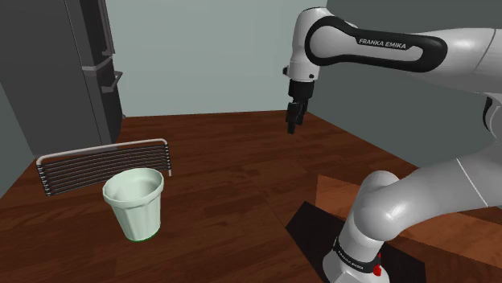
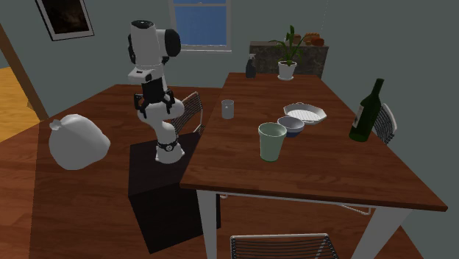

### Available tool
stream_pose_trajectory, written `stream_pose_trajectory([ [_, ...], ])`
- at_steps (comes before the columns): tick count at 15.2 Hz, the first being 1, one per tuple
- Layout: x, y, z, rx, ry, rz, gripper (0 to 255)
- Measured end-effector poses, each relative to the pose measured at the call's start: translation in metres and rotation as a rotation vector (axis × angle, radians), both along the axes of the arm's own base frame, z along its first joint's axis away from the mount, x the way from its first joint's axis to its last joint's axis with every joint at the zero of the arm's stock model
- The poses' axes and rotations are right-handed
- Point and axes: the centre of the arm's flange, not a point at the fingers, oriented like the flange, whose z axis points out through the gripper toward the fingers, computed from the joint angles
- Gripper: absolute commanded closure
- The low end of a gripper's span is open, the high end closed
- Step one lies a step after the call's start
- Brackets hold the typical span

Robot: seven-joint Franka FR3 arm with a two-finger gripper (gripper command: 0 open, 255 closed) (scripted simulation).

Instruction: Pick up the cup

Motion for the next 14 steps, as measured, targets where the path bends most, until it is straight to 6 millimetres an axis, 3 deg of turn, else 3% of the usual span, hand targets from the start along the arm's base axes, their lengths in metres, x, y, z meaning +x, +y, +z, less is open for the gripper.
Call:
stream_pose_trajectory([
  [2,0.003,0.005,-0.002,0.005,-0.001,0.000,0],
  [5,0.015,0.029,-0.010,0.030,-0.003,-0.002,0],
  [14,0.065,0.120,-0.037,0.120,-0.012,-0.013,0],
])
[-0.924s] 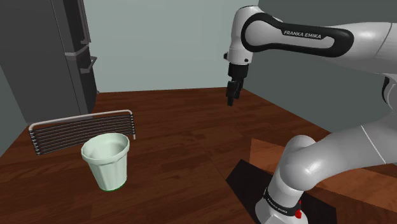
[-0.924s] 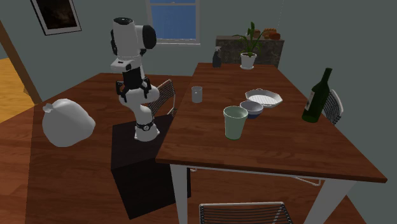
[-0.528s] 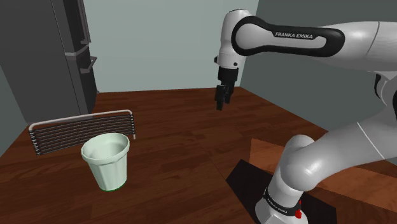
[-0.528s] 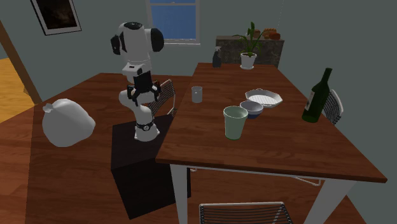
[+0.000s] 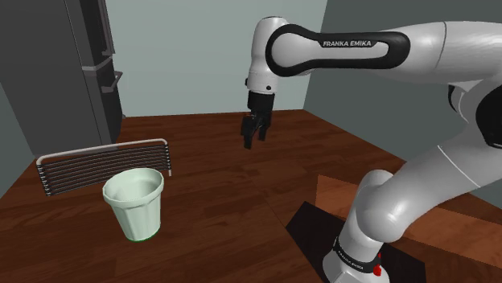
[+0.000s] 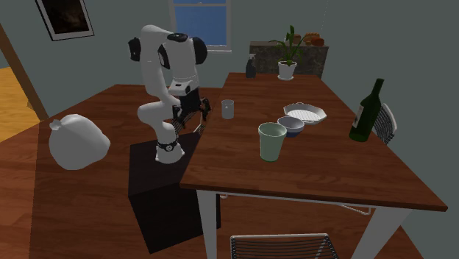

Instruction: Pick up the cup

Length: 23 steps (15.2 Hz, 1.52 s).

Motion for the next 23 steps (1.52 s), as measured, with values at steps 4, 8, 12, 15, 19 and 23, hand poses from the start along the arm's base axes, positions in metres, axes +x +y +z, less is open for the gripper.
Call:
stream_pose_trajectory([
  [4,0.018,0.040,-0.008,0.041,-0.005,-0.005,0],
  [8,0.038,0.082,-0.020,0.081,-0.009,-0.010,0],
  [12,0.063,0.122,-0.026,0.122,-0.013,-0.014,0],
  [15,0.078,0.155,-0.029,0.152,-0.016,-0.017,0],
  [19,0.102,0.196,-0.031,0.193,-0.020,-0.022,0],
  [23,0.119,0.230,-0.035,0.227,-0.024,-0.026,0],
])
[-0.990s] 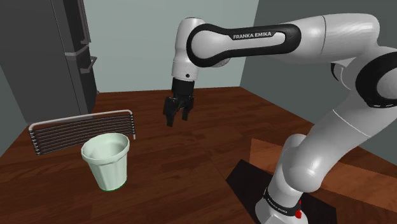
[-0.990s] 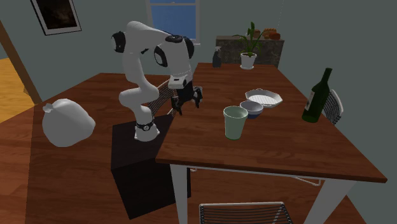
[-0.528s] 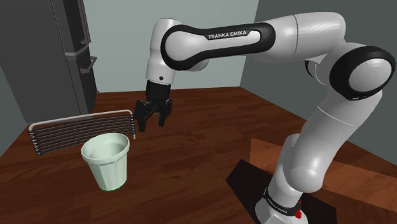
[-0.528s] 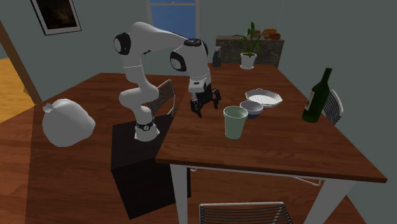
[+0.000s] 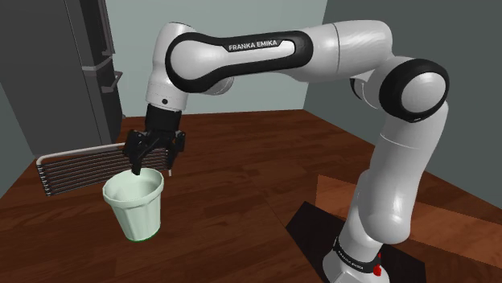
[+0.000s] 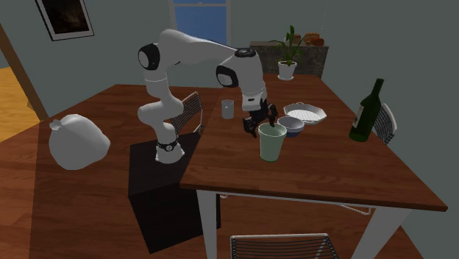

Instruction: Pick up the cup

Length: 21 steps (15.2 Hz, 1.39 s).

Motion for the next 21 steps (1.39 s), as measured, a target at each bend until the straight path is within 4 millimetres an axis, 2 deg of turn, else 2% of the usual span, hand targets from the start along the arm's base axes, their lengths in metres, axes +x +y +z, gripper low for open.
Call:
stream_pose_trajectory([
  [7,0.003,0.004,-0.033,0.005,0.000,-0.001,0],
  [8,0.003,0.004,-0.035,0.005,0.000,-0.001,255],
  [18,0.003,0.004,-0.036,0.005,-0.001,-0.002,255],
  [21,0.003,0.004,-0.027,0.005,0.000,-0.001,255],
])
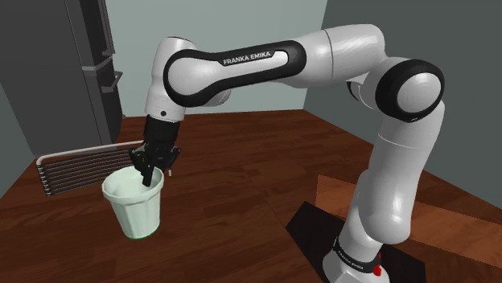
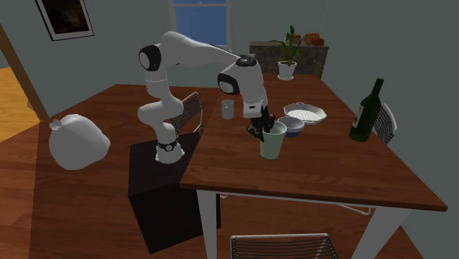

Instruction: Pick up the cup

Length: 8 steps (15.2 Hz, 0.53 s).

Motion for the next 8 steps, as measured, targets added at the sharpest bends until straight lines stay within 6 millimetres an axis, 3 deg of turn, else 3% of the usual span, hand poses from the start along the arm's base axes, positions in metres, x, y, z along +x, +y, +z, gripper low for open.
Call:
stream_pose_trajectory([
  [8,0.000,0.000,0.043,0.000,0.000,0.000,255],
])
